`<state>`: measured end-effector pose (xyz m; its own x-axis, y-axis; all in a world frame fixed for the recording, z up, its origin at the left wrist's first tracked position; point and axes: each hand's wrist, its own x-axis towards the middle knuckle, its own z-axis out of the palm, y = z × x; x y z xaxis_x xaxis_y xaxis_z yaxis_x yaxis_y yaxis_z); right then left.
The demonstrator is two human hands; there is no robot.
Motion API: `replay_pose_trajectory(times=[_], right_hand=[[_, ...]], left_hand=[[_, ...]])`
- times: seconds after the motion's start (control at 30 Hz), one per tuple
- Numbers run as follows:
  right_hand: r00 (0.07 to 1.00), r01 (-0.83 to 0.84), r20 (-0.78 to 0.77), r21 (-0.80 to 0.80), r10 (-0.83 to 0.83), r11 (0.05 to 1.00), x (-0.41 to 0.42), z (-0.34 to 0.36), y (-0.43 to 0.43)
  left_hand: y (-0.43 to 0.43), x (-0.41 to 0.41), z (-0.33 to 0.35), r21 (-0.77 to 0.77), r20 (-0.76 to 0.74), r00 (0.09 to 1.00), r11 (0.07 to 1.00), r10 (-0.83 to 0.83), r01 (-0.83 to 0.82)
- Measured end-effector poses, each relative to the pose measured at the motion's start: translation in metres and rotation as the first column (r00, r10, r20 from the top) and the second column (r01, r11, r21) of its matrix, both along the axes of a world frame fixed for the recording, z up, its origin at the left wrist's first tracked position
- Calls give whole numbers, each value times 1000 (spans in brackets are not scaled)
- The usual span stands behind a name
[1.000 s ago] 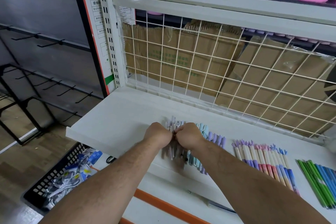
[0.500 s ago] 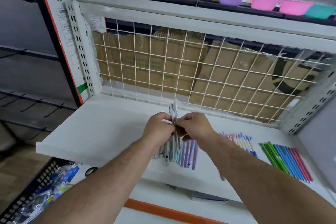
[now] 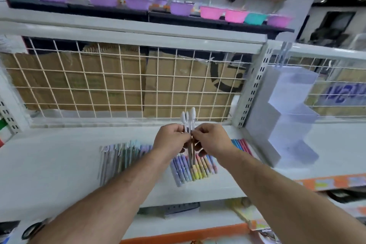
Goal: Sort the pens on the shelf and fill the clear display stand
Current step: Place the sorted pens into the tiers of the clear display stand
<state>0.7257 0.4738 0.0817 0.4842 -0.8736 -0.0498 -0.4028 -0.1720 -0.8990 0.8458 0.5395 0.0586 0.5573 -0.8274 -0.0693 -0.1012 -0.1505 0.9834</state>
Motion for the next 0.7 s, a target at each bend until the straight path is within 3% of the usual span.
replay_pose_trajectory(times=[0.23, 0.5, 0.7], right_hand=[[1000, 12, 29, -66, -10, 998, -104, 11, -41], [998, -45, 42, -103, 49, 994, -215, 44, -97], [996, -60, 65, -128, 69, 990, -255, 61, -138]], left_hand=[[-48, -96, 16, -30, 73, 996, 998, -49, 52], [-102, -206, 42, -116, 18, 999, 992, -38, 40], [-138, -245, 57, -124, 11, 1000, 992, -29, 30]])
